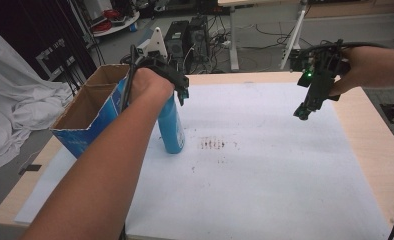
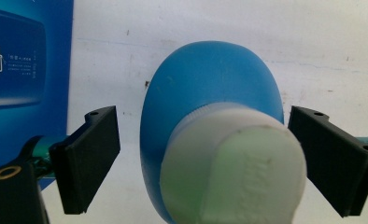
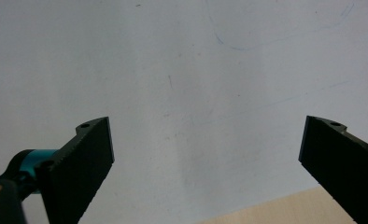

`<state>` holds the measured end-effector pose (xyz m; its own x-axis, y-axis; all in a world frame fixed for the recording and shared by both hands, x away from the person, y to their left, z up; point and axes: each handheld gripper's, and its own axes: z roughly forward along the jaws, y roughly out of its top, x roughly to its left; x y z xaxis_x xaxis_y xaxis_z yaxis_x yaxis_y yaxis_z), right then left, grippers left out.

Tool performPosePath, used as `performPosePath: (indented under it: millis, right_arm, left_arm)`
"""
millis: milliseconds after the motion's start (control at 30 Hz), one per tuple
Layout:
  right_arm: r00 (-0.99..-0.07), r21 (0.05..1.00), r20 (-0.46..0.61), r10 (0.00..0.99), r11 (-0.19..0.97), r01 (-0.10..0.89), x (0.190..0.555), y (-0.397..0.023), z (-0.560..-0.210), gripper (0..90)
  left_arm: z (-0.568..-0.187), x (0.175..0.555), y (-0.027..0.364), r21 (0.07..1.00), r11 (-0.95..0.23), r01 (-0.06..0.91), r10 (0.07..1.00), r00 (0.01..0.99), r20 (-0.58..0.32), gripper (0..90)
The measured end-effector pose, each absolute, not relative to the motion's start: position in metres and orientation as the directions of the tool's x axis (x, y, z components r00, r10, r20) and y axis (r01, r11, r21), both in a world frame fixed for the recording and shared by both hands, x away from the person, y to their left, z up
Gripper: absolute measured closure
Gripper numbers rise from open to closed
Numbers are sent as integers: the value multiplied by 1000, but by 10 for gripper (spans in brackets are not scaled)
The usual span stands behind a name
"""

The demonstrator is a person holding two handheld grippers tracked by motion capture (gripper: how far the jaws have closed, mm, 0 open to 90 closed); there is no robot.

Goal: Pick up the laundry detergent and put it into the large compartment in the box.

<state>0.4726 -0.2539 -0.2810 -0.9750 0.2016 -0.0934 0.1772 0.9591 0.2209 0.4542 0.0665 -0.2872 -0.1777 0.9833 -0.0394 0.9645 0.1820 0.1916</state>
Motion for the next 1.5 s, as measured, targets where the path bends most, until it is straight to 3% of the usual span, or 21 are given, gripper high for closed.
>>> performPosePath:
  millis: [1500]
  right_arm:
    - [-975, 229, -86, 204, 957, 180, 472, -260, -284, 23]
  left_arm:
    - [-292, 452, 68, 209, 185, 960, 983, -179, -48, 340]
